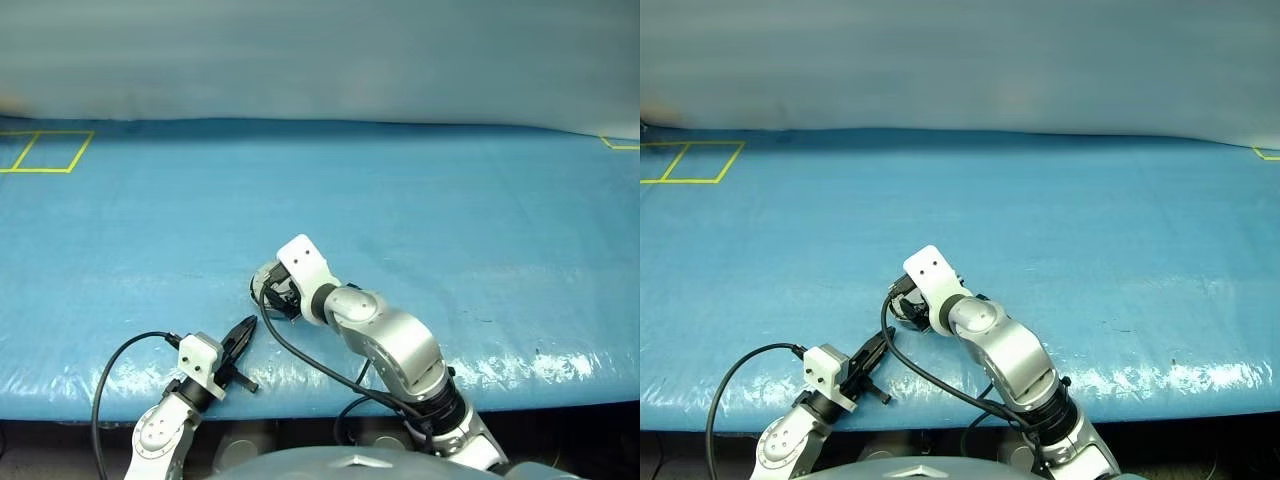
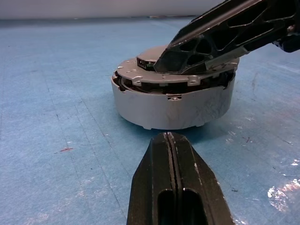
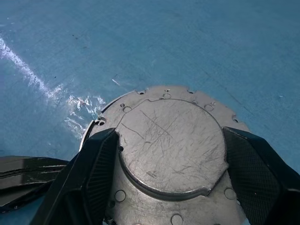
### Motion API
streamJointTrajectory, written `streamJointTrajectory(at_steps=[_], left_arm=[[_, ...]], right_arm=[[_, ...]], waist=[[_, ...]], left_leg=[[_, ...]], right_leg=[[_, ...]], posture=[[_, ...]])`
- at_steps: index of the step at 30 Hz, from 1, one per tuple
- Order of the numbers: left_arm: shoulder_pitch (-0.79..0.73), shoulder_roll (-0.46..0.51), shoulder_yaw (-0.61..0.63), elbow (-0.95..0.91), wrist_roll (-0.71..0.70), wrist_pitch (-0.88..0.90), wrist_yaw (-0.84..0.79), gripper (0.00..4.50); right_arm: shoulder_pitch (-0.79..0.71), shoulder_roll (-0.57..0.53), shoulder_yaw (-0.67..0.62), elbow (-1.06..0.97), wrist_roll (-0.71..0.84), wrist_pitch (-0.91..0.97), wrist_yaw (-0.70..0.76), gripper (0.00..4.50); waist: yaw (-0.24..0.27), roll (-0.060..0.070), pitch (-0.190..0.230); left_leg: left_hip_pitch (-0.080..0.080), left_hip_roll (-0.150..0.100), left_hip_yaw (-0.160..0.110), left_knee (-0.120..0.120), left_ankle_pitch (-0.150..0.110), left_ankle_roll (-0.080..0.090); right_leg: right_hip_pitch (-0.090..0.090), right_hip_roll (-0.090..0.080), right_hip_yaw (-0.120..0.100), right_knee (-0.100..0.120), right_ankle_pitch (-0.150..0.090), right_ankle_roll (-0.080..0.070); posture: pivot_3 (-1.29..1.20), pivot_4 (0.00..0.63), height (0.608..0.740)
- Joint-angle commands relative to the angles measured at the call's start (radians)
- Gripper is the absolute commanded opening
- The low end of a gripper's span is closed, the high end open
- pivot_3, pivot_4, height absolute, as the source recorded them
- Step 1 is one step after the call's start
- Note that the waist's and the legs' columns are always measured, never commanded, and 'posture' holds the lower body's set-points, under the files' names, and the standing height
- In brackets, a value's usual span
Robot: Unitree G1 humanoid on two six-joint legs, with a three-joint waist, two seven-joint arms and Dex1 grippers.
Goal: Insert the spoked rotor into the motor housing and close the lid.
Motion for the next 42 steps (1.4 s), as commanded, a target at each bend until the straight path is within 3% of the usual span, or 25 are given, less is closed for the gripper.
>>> streamJointTrajectory(at_steps=[1,9,19,42], left_arm=[[-0.001,-0.004,0.002,0.011,-0.008,-0.021,-0.005,0.00],[-0.009,-0.003,0.004,0.023,-0.008,-0.030,-0.009,0.00],[-0.006,-0.001,0.002,-0.005,-0.004,-0.019,-0.002,0.00],[-0.034,-0.043,0.034,-0.068,0.033,0.014,0.146,0.00]], right_arm=[[-0.021,-0.078,0.041,-0.035,0.005,-0.043,0.058,3.19],[-0.028,-0.160,0.080,-0.040,0.011,-0.087,0.111,3.19],[-0.015,-0.027,0.010,-0.031,0.042,-0.005,0.070,3.19],[-0.017,-0.032,0.022,-0.030,0.045,0.022,0.051,3.19]], waist=[[0.000,0.000,0.000],[0.003,0.000,0.000],[0.002,0.000,0.000],[0.003,0.000,0.000]], left_leg=[[0.000,0.000,0.000,0.000,0.000,0.000],[0.000,0.000,0.000,-0.001,0.000,0.000],[-0.001,0.000,0.000,-0.002,0.000,0.000],[-0.001,0.000,0.000,-0.002,0.000,0.000]], right_leg=[[0.000,0.000,0.000,0.000,0.000,0.000],[0.001,0.000,0.000,-0.001,0.000,0.000],[0.000,0.000,0.000,-0.001,0.000,0.000],[0.000,0.001,0.000,-0.001,0.000,0.000]], posture=[[0.00,0.150,0.740],[0.00,0.150,0.740],[0.00,0.150,0.740],[0.00,0.150,0.740]])
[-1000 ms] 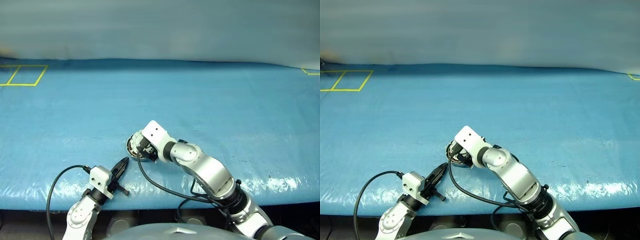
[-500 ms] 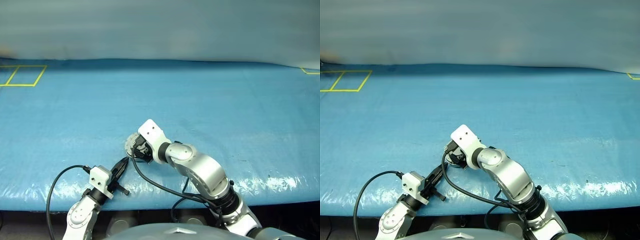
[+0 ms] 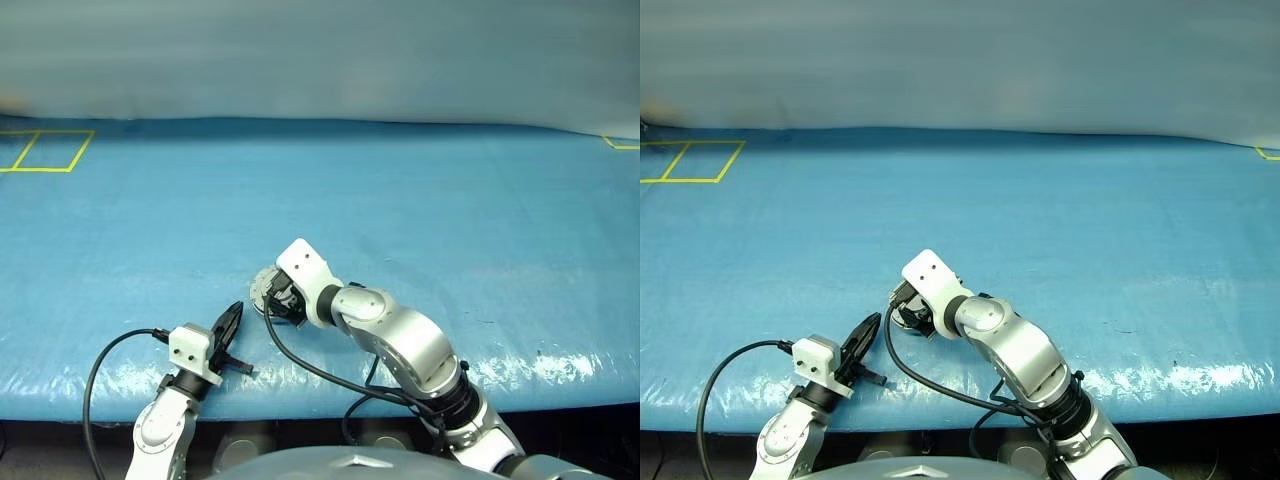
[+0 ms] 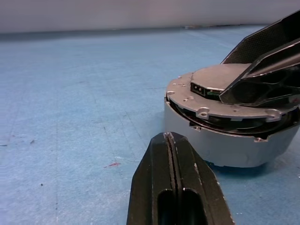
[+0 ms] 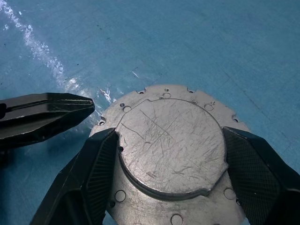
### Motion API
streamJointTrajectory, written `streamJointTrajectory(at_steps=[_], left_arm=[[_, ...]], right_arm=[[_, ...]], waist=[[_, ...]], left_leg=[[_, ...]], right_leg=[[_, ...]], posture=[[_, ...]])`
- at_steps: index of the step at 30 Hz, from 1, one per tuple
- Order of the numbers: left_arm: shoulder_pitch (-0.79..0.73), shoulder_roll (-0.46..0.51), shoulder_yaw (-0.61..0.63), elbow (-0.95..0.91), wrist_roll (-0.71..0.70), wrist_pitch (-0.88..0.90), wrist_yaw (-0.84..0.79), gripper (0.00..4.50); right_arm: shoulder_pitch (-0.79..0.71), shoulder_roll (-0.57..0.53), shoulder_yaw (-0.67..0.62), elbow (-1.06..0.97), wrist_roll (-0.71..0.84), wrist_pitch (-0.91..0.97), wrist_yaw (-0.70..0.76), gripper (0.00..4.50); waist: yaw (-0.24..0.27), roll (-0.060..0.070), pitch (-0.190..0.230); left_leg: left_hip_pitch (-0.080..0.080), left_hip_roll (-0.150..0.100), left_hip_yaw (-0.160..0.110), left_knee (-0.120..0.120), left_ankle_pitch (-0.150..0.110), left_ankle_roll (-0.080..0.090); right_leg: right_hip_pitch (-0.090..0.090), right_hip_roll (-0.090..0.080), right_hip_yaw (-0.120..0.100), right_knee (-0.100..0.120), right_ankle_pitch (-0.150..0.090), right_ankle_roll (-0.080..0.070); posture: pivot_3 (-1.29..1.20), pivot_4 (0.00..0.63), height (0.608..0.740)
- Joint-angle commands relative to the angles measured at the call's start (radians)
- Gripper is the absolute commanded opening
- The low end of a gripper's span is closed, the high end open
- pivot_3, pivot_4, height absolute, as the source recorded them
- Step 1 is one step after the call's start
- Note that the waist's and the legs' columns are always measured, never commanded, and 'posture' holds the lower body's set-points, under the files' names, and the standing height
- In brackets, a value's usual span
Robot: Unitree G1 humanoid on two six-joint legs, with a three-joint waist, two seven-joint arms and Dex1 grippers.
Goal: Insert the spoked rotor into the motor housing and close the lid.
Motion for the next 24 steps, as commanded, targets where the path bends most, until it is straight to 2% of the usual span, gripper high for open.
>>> streamJointTrajectory(at_steps=[1,12,24], left_arm=[[-0.012,-0.002,-0.001,-0.031,0.009,0.001,0.008,0.00],[-0.016,-0.002,-0.013,-0.043,0.014,0.022,0.006,0.00],[-0.013,-0.002,-0.014,-0.048,0.018,0.027,0.007,0.00]], right_arm=[[-0.001,0.008,0.010,-0.018,0.005,0.016,-0.010,3.19],[0.013,-0.005,0.073,-0.007,-0.038,-0.027,-0.053,3.19],[0.026,0.041,0.076,0.009,-0.046,-0.007,-0.086,3.19]], waist=[[0.000,0.000,0.000],[-0.001,0.000,0.000],[-0.002,0.000,0.000]], left_leg=[[0.000,0.000,0.000,0.000,0.000,0.000],[0.000,0.000,0.000,0.000,0.000,0.000],[0.000,0.000,0.000,0.000,0.000,0.000]], right_leg=[[0.000,0.000,0.000,0.000,0.000,0.000],[0.000,0.000,0.000,0.000,0.000,0.000],[0.000,0.000,0.000,0.000,0.000,0.000]], posture=[[0.00,0.150,0.740],[0.00,0.150,0.740],[0.00,0.150,0.740]])
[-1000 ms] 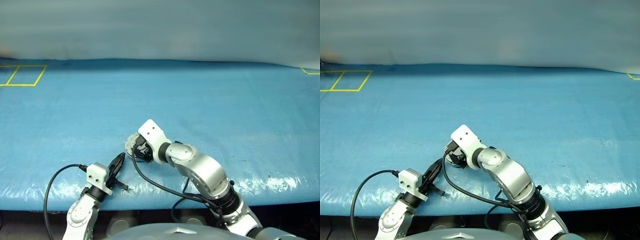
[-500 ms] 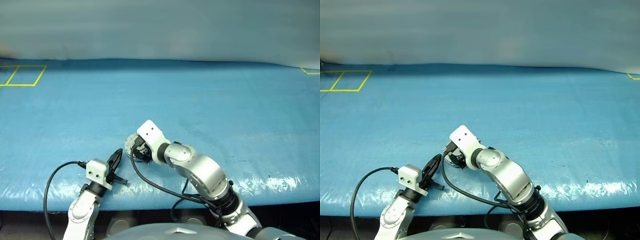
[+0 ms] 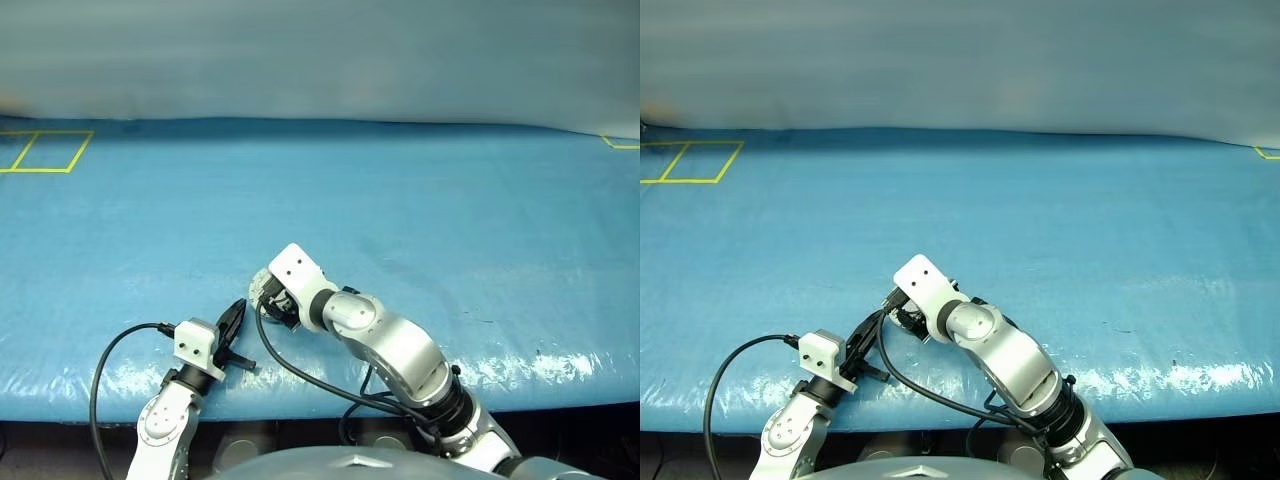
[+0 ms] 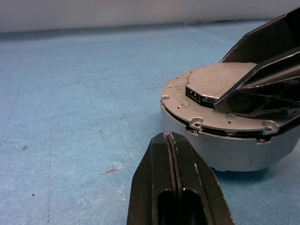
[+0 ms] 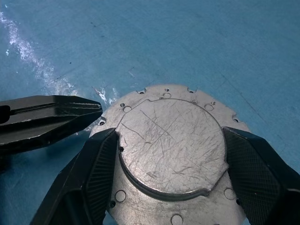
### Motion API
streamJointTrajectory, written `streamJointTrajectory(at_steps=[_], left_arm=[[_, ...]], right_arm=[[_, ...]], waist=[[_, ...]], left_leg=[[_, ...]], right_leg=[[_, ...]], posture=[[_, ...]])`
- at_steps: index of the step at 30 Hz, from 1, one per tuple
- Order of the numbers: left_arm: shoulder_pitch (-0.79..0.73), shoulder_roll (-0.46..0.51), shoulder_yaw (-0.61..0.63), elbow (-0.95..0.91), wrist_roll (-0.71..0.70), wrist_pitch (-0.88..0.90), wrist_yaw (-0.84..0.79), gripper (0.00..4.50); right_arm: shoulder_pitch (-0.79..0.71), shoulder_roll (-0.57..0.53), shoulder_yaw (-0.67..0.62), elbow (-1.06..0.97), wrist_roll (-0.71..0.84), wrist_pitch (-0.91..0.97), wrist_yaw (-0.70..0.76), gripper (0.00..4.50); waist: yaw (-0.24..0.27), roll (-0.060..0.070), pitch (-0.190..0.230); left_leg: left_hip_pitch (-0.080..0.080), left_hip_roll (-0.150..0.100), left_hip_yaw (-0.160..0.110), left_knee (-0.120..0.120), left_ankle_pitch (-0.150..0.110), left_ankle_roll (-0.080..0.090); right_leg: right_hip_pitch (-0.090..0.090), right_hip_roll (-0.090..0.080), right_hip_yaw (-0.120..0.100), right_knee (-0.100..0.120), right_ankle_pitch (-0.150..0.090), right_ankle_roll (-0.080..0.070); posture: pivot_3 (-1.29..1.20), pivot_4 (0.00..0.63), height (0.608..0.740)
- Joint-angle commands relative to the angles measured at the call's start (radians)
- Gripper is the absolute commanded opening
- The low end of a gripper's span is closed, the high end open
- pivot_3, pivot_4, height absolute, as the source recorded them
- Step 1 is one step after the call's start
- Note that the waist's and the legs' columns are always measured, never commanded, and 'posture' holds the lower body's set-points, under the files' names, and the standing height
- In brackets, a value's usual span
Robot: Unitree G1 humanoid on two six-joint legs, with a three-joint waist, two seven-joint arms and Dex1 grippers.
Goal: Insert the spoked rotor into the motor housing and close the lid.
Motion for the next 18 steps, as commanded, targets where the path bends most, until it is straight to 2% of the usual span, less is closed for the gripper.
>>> streamJointTrajectory(at_steps=[1,18], left_arm=[[0.005,-0.003,-0.007,-0.047,0.002,-0.008,0.001,0.00],[-0.001,-0.007,-0.011,-0.031,0.001,-0.018,-0.002,0.00]], right_arm=[[0.012,0.018,0.010,0.012,-0.003,0.009,-0.012,3.19],[0.042,0.018,0.021,0.047,-0.032,-0.025,-0.037,3.19]], waist=[[0.000,0.000,0.000],[-0.001,0.000,0.000]], left_leg=[[0.000,0.000,0.000,0.000,0.000,0.000],[0.002,0.001,0.000,0.000,0.000,0.000]], right_leg=[[0.000,0.000,0.000,0.000,0.000,0.000],[0.001,-0.001,0.000,0.000,0.000,0.000]], posture=[[0.00,0.150,0.740],[0.00,0.150,0.740]])
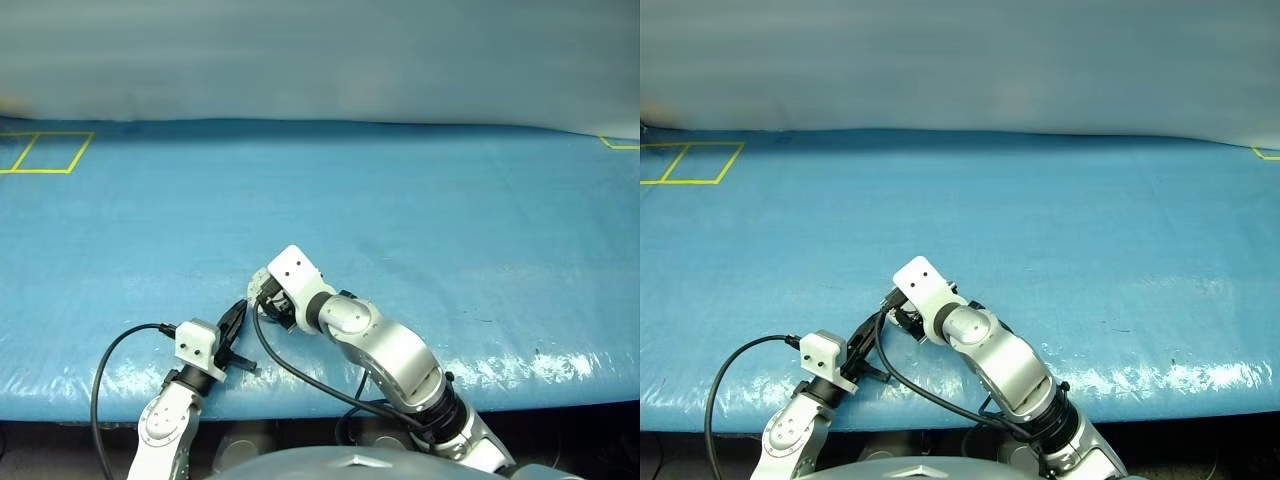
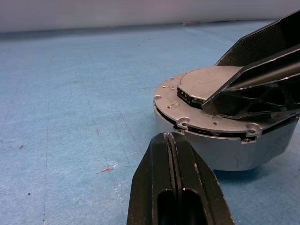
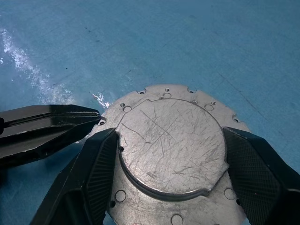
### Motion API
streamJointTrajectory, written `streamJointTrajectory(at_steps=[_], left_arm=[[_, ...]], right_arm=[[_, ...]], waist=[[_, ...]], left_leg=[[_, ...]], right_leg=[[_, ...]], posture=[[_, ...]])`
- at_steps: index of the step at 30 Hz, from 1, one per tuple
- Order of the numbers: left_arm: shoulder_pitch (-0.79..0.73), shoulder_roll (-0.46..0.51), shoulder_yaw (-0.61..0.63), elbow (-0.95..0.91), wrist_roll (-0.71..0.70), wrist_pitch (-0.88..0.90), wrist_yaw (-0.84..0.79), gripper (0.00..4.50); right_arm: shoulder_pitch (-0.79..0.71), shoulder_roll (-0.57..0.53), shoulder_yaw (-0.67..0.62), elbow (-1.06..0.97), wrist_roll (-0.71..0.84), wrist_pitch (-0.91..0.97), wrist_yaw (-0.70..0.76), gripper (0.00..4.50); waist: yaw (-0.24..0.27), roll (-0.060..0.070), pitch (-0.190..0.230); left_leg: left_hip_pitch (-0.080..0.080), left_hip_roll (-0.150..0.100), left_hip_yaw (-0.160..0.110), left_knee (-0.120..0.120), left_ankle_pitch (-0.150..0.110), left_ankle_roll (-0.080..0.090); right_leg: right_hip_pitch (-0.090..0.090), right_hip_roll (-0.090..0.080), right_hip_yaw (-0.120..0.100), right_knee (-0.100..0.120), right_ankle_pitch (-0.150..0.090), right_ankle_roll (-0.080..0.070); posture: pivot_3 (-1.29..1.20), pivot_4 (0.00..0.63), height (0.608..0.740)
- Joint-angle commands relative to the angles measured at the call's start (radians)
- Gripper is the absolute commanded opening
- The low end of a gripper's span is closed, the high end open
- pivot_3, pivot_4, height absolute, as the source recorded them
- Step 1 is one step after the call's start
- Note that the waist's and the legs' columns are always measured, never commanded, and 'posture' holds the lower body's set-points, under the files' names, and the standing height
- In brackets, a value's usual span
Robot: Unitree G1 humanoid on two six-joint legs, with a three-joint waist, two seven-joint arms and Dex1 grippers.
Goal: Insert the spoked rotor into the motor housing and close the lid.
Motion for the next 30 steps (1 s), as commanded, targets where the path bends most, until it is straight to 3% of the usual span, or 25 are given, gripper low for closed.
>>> streamJointTrajectory(at_steps=[1,14,20,30], left_arm=[[-0.001,-0.006,-0.006,-0.029,0.001,-0.020,-0.002,0.00],[-0.002,-0.012,-0.005,-0.014,0.000,-0.028,-0.008,0.00],[-0.002,-0.011,-0.002,-0.013,0.000,-0.028,-0.011,0.00],[0.001,-0.010,0.004,-0.012,-0.001,-0.027,-0.016,0.00]], right_arm=[[0.008,0.004,0.004,0.020,0.001,0.028,0.005,3.19],[0.007,0.103,-0.081,0.003,0.050,0.150,0.018,3.19],[0.011,0.020,0.007,0.020,0.053,0.110,0.060,3.19],[0.040,-0.024,0.024,0.078,0.034,0.038,0.068,3.19]], waist=[[0.000,0.000,0.000],[-0.001,0.000,0.000],[-0.002,0.000,0.000],[-0.007,0.001,-0.003]], left_leg=[[0.000,0.000,0.000,0.000,0.000,0.000],[0.000,0.000,0.000,-0.001,0.000,0.000],[0.000,0.000,0.000,-0.002,0.000,0.000],[0.000,0.000,0.000,-0.004,0.000,0.000]], right_leg=[[0.000,0.000,0.000,0.000,0.000,0.000],[-0.001,0.000,0.000,0.000,0.000,0.000],[-0.001,0.000,0.000,-0.001,0.000,0.000],[0.001,0.001,0.000,-0.007,0.001,0.001]], posture=[[0.00,0.150,0.740],[0.00,0.150,0.740],[0.00,0.150,0.740],[0.00,0.150,0.740]])
